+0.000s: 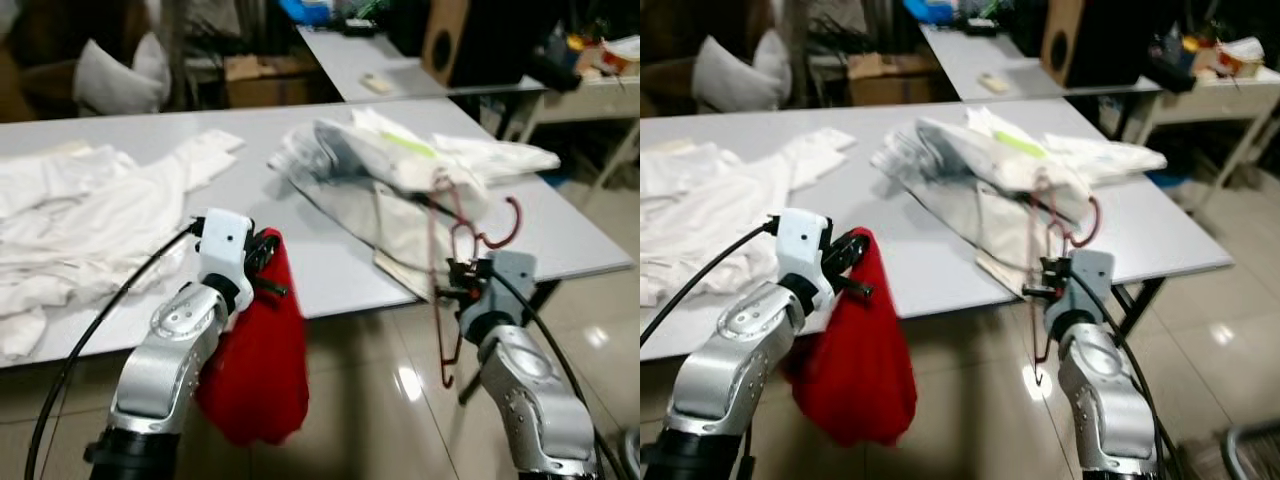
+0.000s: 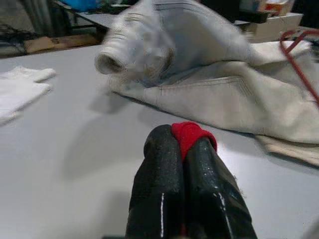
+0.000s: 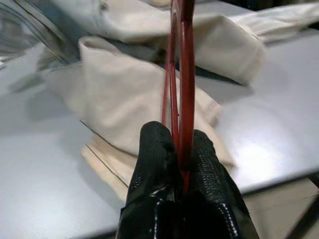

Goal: Hang hanger

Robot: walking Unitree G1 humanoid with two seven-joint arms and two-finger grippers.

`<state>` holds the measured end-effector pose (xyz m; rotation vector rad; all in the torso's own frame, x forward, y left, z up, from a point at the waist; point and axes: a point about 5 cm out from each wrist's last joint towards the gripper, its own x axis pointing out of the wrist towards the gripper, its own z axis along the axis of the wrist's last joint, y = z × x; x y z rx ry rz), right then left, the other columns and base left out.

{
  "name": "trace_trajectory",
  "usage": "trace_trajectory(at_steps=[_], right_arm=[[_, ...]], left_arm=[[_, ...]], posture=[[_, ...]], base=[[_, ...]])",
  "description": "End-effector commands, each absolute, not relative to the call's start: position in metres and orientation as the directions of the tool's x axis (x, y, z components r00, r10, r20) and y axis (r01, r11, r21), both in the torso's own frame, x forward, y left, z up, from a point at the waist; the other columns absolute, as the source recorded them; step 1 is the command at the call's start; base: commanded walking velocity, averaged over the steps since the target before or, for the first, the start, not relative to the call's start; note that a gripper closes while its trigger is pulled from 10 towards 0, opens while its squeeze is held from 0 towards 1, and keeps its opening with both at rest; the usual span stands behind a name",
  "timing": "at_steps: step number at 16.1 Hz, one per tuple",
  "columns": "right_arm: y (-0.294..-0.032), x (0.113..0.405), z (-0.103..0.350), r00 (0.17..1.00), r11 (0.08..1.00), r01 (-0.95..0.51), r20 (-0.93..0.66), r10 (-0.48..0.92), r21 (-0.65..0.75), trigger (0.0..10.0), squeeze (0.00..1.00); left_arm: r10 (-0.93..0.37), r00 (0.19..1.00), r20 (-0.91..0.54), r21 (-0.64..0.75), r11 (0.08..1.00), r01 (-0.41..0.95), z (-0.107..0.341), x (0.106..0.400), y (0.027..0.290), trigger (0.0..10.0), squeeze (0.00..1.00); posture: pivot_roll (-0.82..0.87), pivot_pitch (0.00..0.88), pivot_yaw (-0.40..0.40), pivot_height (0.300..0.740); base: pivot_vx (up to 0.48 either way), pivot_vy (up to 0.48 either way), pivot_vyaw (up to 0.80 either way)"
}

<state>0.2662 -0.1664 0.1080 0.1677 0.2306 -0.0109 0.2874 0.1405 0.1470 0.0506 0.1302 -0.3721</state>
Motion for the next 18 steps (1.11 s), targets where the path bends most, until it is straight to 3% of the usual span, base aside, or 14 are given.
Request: trace_trajectory(at_steps=[1,7,18], right_arm=[[-0.1593,0.2665,0.1111,0.977,0.985,0.012,-0.213,0.026,0.173,10.0,0.00],[-0.1579,0.2666,0.1107,0.978,0.983,0.019,-0.209,0.020,0.182,10.0,0.00],[-0.1566,0.2678,0.1110,0.979,0.983,0.017,-0.205,0.021,0.180,10.0,0.00]], left_arm=[[-0.341,0.934,-0.108,0.044,0.937,0.347,0.1546,0.2898,0.1469,10.0,0.00],[-0.342,0.934,-0.104,0.053,0.936,0.348,0.1568,0.2916,0.1482,10.0,0.00],[-0.330,0.939,-0.093,0.060,0.940,0.337,0.1584,0.2917,0.1505,10.0,0.00]], posture=[[-0.12,0.000,0.005,0.740],[-0.12,0.000,0.012,0.740],[-0.11,0.000,0.011,0.740]], base=[[0.311,0.000,0.00],[0.304,0.000,0.00],[0.000,0.000,0.00]])
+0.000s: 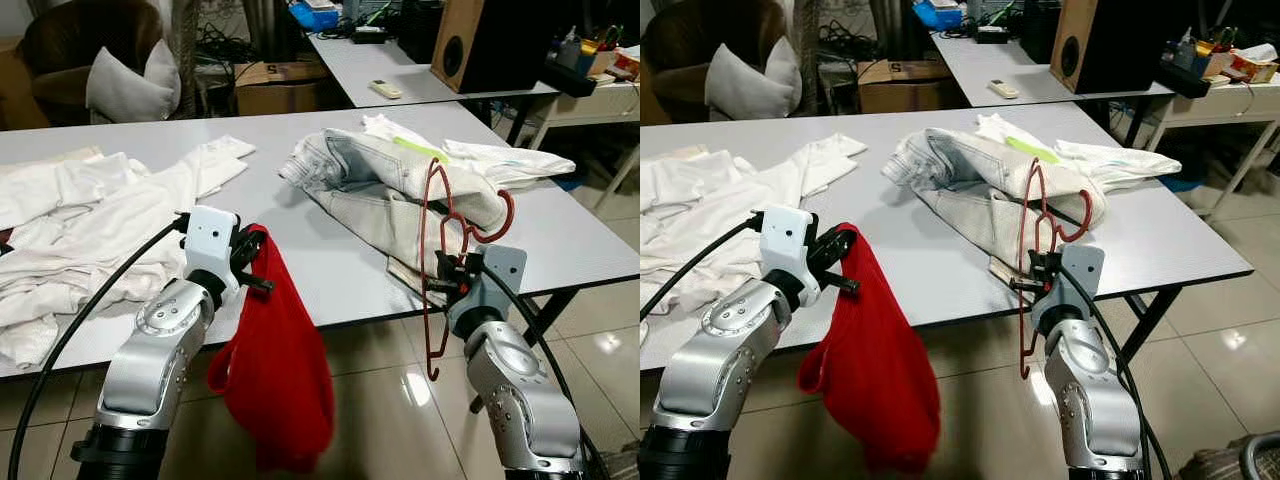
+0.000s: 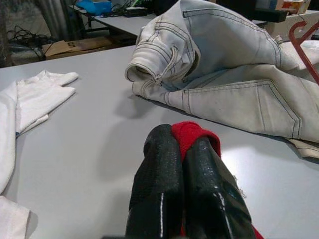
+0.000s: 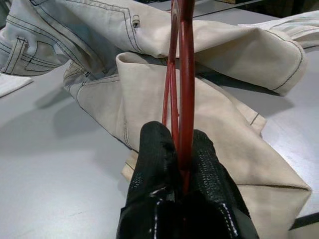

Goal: Hang hanger

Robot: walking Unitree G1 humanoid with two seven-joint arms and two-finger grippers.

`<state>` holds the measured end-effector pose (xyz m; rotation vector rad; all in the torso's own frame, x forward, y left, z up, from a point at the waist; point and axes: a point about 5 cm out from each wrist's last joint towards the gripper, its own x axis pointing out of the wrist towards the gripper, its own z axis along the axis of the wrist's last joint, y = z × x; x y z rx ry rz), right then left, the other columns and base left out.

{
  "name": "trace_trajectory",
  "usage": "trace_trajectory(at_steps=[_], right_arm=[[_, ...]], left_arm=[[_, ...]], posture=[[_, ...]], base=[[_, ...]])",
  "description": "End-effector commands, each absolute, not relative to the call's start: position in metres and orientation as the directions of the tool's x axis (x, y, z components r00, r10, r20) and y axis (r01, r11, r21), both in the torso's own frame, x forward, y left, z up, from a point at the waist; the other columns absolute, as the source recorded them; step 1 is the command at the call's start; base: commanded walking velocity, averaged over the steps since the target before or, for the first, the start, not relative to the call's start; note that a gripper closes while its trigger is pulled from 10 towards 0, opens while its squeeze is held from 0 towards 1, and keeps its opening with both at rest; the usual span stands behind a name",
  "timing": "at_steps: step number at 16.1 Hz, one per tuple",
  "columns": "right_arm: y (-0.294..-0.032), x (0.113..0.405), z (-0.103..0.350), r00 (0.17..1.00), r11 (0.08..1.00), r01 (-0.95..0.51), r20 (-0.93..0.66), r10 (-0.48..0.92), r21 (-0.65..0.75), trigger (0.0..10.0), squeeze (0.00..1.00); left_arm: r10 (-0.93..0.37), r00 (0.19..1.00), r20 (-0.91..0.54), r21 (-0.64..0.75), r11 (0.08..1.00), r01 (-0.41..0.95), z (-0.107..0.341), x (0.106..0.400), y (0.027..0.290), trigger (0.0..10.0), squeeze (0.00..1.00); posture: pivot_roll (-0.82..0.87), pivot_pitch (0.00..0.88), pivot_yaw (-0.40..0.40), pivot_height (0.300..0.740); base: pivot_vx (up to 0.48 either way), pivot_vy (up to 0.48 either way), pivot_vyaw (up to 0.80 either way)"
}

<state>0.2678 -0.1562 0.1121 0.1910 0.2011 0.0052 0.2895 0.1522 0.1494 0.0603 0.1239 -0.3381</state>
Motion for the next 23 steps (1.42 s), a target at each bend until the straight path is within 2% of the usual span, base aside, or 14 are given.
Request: trace_trajectory(at_steps=[1,6,9,10,14,15,16,18,20,23], right_arm=[[-0.157,0.268,0.111,0.979,0.984,0.017,-0.205,0.021,0.180,10.0,0.00],[-0.161,0.268,0.116,0.982,0.991,0.000,-0.187,0.026,0.135,10.0,0.00],[-0.170,0.270,0.123,0.982,0.994,-0.067,-0.168,0.080,0.082,10.0,0.00],[-0.178,0.273,0.140,0.977,0.985,-0.164,-0.129,0.170,0.054,10.0,0.00],[-0.192,0.275,0.178,0.917,0.917,-0.395,-0.095,0.388,-0.061,10.0,0.00],[-0.201,0.270,0.191,0.871,0.860,-0.490,-0.117,0.477,-0.139,10.0,0.00],[-0.206,0.266,0.199,0.841,0.824,-0.541,-0.135,0.525,-0.166,10.0,0.00],[-0.216,0.249,0.222,0.729,0.701,-0.684,-0.166,0.664,-0.200,10.0,0.00],[-0.220,0.240,0.232,0.666,0.632,-0.745,-0.189,0.721,-0.213,10.0,0.00],[-0.217,0.218,0.256,0.509,0.480,-0.858,-0.177,0.843,-0.181,10.0,0.00]], left_arm=[[-0.331,0.939,-0.094,0.061,0.940,0.337,0.158,0.292,0.151,10.0,0.00],[-0.348,0.934,-0.080,0.090,0.931,0.355,0.165,0.294,0.148,10.0,0.00],[-0.343,0.937,-0.062,0.095,0.933,0.348,0.175,0.298,0.148,10.0,0.00],[-0.340,0.940,-0.027,0.118,0.933,0.341,0.194,0.307,0.150,10.0,0.00],[-0.397,0.917,0.043,0.193,0.904,0.382,0.234,0.330,0.148,10.0,0.00],[-0.403,0.912,0.080,0.208,0.901,0.380,0.252,0.344,0.149,10.0,0.00],[-0.407,0.907,0.103,0.212,0.900,0.380,0.263,0.351,0.149,10.0,0.00],[-0.440,0.888,0.136,0.265,0.879,0.395,0.291,0.371,0.145,10.0,0.00],[-0.455,0.880,0.138,0.305,0.865,0.399,0.303,0.382,0.144,10.0,0.00],[-0.470,0.869,0.156,0.350,0.849,0.396,0.333,0.401,0.142,10.0,0.00]], posture=[[-0.11,0.000,0.011,0.740],[-0.11,0.000,0.015,0.740],[-0.12,0.000,0.006,0.740],[-0.13,0.000,0.008,0.740],[-0.13,0.000,0.013,0.740],[-0.13,0.000,0.012,0.740],[-0.13,0.000,0.012,0.740],[-0.13,0.000,0.005,0.740],[-0.12,0.000,0.002,0.740],[-0.14,0.000,0.008,0.740]], base=[[0.000,0.000,0.00],[0.000,0.000,0.00],[0.000,0.000,0.00],[0.000,0.000,0.00],[0.000,0.000,0.00],[0.000,0.000,0.00],[0.000,0.000,0.00],[0.000,0.000,0.00],[0.000,0.000,0.00],[0.000,0.000,0.00]])
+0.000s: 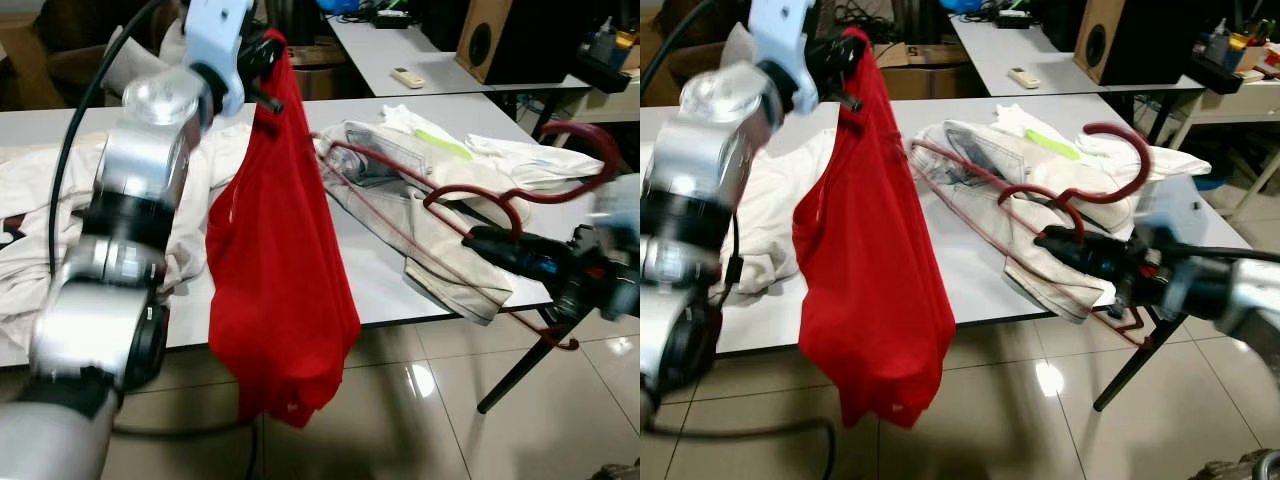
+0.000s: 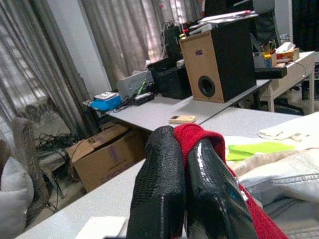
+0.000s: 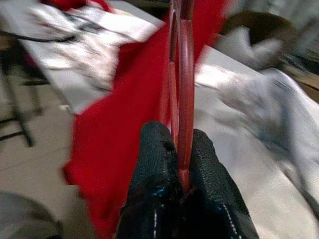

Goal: Hang hanger

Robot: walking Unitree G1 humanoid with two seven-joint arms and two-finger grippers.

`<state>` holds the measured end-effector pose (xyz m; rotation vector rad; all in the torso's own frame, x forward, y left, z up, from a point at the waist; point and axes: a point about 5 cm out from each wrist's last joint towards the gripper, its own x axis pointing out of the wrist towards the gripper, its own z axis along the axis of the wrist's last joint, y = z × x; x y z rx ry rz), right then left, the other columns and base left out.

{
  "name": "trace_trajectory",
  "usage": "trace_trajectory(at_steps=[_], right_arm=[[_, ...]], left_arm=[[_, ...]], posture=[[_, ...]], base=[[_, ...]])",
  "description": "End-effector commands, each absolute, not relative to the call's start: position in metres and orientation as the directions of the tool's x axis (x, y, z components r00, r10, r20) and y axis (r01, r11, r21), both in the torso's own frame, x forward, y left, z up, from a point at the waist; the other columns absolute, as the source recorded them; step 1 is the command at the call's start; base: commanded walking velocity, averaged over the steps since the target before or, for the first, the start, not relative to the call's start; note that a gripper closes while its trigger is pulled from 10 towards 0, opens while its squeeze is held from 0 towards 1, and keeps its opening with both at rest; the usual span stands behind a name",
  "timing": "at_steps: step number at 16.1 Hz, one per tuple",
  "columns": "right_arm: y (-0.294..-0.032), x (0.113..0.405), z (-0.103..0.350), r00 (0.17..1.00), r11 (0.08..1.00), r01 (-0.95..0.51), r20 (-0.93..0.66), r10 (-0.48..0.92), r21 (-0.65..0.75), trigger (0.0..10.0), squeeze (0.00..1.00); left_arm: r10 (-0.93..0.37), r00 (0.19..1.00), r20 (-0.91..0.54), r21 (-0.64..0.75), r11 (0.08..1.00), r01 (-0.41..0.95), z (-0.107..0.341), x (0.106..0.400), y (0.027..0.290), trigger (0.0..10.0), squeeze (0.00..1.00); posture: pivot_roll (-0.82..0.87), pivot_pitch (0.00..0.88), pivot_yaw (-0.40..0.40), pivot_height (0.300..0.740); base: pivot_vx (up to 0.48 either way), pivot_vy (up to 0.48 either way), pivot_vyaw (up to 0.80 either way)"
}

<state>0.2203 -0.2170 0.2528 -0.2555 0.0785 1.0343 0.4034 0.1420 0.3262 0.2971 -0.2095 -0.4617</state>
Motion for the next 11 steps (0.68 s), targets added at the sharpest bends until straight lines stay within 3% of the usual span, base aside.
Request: trace_trajectory(at_steps=[1,4,7,9,10,11], right_arm=[[-0.211,0.213,0.258,0.441,0.416,-0.896,-0.185,0.878,-0.159,10.0,0.00],[-0.196,0.216,0.233,0.338,0.321,-0.941,-0.318,0.886,-0.105,10.0,0.00],[-0.182,0.235,0.212,0.308,0.284,-0.951,-0.406,0.861,-0.121,10.0,0.00],[-0.177,0.251,0.209,0.318,0.272,-0.948,-0.434,0.843,-0.167,10.0,0.00],[-0.172,0.282,0.212,0.383,0.274,-0.918,-0.460,0.801,-0.287,10.0,0.00],[-0.172,0.293,0.215,0.410,0.274,-0.903,-0.468,0.783,-0.332,10.0,0.00]], left_arm=[[-0.485,0.858,0.170,0.358,0.841,0.405,0.343,0.404,0.139,10.0,0.00],[-0.541,0.808,0.235,0.364,0.819,0.443,0.374,0.403,0.131,10.0,0.00],[-0.625,0.712,0.320,0.342,0.777,0.528,0.413,0.389,0.126,10.0,0.00],[-0.667,0.661,0.343,0.345,0.744,0.572,0.428,0.381,0.125,10.0,0.00],[-0.718,0.591,0.366,0.359,0.695,0.622,0.445,0.367,0.121,10.0,0.00],[-0.724,0.577,0.378,0.363,0.689,0.627,0.450,0.364,0.121,10.0,0.00]], posture=[[-0.14,0.000,0.010,0.740],[-0.14,0.000,0.009,0.740],[-0.13,0.000,0.005,0.740],[-0.13,0.000,-0.002,0.740],[-0.13,0.000,-0.006,0.740],[-0.13,0.000,-0.008,0.740]], base=[[0.000,0.000,0.00],[0.000,0.000,0.00],[0.000,0.000,0.00],[0.000,0.000,0.00],[0.000,0.000,0.00],[0.000,0.000,0.00]])
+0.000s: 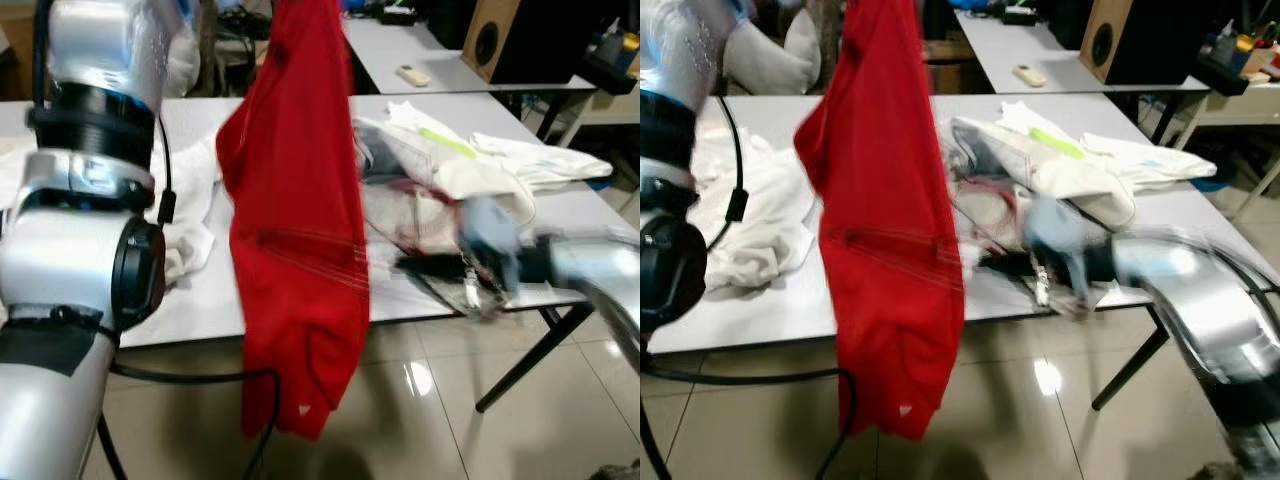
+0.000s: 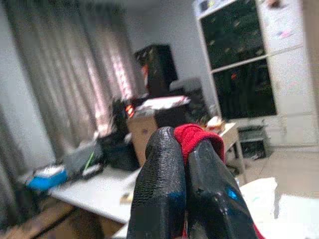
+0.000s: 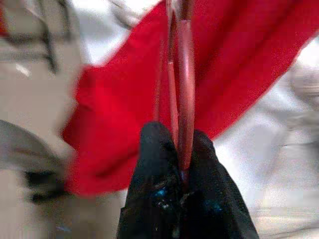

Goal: Hang hanger

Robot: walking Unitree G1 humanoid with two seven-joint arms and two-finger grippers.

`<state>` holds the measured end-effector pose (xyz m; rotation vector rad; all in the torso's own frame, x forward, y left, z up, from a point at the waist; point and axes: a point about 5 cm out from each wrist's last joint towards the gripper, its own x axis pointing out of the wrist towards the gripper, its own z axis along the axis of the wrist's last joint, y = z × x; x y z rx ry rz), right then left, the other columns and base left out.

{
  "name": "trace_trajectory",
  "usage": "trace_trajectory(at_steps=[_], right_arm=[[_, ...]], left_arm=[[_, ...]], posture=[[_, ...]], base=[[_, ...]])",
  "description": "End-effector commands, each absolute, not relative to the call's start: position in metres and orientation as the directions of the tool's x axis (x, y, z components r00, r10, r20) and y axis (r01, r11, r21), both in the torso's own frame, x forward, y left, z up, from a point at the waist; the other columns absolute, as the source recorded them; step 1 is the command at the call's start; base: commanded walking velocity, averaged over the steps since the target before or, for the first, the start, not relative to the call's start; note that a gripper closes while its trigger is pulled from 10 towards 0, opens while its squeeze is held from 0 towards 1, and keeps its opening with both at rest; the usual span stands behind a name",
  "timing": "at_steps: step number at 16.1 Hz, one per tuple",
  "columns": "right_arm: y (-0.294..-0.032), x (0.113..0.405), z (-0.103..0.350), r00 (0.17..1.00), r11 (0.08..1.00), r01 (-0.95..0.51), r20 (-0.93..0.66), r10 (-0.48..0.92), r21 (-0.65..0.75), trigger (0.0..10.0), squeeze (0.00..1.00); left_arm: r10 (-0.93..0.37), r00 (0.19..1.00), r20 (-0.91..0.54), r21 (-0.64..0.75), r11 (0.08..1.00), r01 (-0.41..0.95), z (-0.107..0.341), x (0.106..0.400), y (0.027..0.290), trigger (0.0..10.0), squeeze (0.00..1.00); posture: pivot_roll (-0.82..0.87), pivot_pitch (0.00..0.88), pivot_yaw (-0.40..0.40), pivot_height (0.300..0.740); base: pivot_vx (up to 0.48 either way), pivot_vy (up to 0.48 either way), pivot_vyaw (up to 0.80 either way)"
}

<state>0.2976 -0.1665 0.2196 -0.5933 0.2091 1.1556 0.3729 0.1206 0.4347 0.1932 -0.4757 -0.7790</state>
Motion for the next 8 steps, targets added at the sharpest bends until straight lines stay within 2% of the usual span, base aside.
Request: trace_trajectory(at_steps=[1,2,3,4,5,6,7,8], right_arm=[[-0.173,0.318,0.228,0.490,0.280,-0.849,-0.468,0.736,-0.448,10.0,0.00],[-0.179,0.361,0.270,0.692,0.358,-0.656,-0.341,0.636,-0.664,10.0,0.00],[-0.180,0.367,0.279,0.727,0.380,-0.612,-0.305,0.615,-0.693,10.0,0.00],[-0.183,0.382,0.319,0.839,0.473,-0.392,-0.095,0.536,-0.790,10.0,0.00],[-0.186,0.384,0.352,0.862,0.570,-0.257,0.081,0.500,-0.780,10.0,0.00],[-0.192,0.380,0.405,0.828,0.705,-0.076,0.350,0.439,-0.705,10.0,0.00],[-0.195,0.377,0.420,0.805,0.696,-0.019,0.401,0.436,-0.718,10.0,0.00],[-0.197,0.382,0.412,0.813,0.660,-0.040,0.360,0.458,-0.750,10.0,0.00]], left_arm=[[-0.719,0.562,0.408,0.363,0.693,0.623,0.460,0.360,0.122,10.0,0.00],[-0.696,0.553,0.458,0.372,0.715,0.592,0.476,0.355,0.127,10.0,0.00],[-0.692,0.552,0.466,0.373,0.719,0.587,0.477,0.354,0.128,10.0,0.00],[-0.669,0.548,0.502,0.358,0.737,0.573,0.486,0.352,0.131,10.0,0.00],[-0.656,0.543,0.524,0.354,0.748,0.562,0.491,0.349,0.134,10.0,0.00],[-0.639,0.539,0.548,0.345,0.760,0.551,0.496,0.345,0.140,10.0,0.00],[-0.638,0.537,0.552,0.338,0.760,0.555,0.496,0.344,0.142,10.0,0.00],[-0.645,0.543,0.538,0.330,0.753,0.569,0.487,0.346,0.139,10.0,0.00]], posture=[[-0.12,0.000,-0.010,0.740],[-0.12,0.000,-0.012,0.740],[-0.12,0.000,-0.012,0.740],[-0.12,0.000,-0.012,0.740],[-0.12,0.000,-0.020,0.740],[-0.12,0.000,-0.024,0.740],[-0.12,0.000,-0.025,0.740],[-0.13,0.000,-0.023,0.740]], base=[[0.000,0.000,0.00],[0.000,0.000,0.00],[0.000,0.000,0.00],[0.000,0.000,0.00],[0.000,0.000,0.00],[0.000,0.000,0.00],[0.000,0.000,0.00],[0.000,0.000,0.00]])
